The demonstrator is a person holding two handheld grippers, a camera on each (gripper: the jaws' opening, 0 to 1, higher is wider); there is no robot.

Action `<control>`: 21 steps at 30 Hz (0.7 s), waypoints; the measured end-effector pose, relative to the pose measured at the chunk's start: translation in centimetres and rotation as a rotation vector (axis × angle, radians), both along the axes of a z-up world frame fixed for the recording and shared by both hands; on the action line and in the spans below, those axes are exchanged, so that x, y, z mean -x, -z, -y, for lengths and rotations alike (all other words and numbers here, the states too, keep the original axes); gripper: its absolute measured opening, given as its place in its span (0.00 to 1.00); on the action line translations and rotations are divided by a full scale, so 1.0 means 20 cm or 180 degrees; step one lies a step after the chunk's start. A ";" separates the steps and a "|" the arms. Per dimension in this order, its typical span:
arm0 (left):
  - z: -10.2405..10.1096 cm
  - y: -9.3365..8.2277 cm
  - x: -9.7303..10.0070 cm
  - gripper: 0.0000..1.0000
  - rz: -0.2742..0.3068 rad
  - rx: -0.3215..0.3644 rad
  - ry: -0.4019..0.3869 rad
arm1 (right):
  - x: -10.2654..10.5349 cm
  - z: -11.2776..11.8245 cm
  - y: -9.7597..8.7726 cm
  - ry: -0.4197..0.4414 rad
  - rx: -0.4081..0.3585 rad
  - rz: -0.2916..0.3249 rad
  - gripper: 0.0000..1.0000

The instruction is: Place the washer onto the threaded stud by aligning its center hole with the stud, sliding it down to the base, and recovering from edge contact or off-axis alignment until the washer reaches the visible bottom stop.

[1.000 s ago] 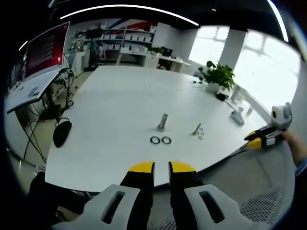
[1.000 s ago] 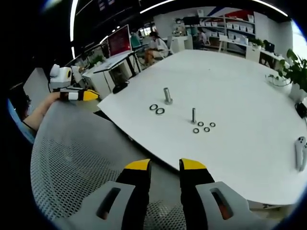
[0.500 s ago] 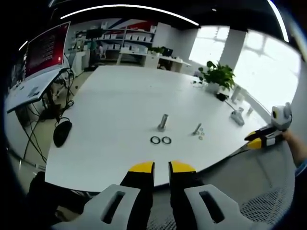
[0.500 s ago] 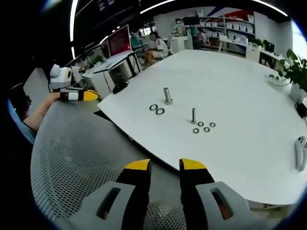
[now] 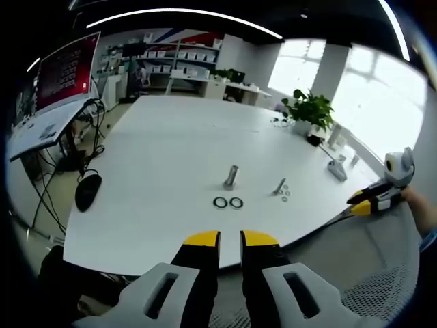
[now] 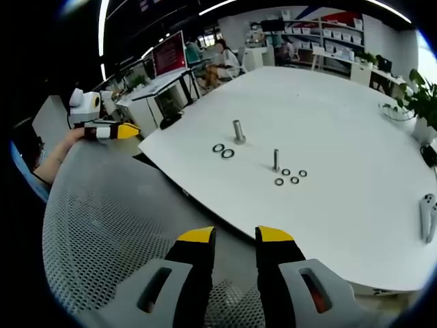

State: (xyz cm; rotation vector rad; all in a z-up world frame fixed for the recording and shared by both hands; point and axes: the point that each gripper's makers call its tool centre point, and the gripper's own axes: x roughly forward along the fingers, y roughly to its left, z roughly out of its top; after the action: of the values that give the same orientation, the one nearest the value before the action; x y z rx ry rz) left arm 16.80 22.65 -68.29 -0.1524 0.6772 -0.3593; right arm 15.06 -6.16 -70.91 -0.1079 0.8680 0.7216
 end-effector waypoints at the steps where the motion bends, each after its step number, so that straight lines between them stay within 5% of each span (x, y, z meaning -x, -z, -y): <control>1: 0.00 0.00 0.00 0.09 0.0002 0.0001 0.0001 | 0.00 0.01 0.01 0.0015 0.0025 -0.0022 0.25; 21: 0.01 -0.01 -0.01 0.07 0.0043 0.0004 0.0057 | 0.01 0.02 0.03 0.0020 0.0089 -0.0122 0.25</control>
State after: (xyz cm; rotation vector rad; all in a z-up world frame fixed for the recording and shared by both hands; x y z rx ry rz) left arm 16.93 22.42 -68.10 -0.1450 0.6652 -0.3775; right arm 14.92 -6.46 -71.53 -0.1166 0.9150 0.7076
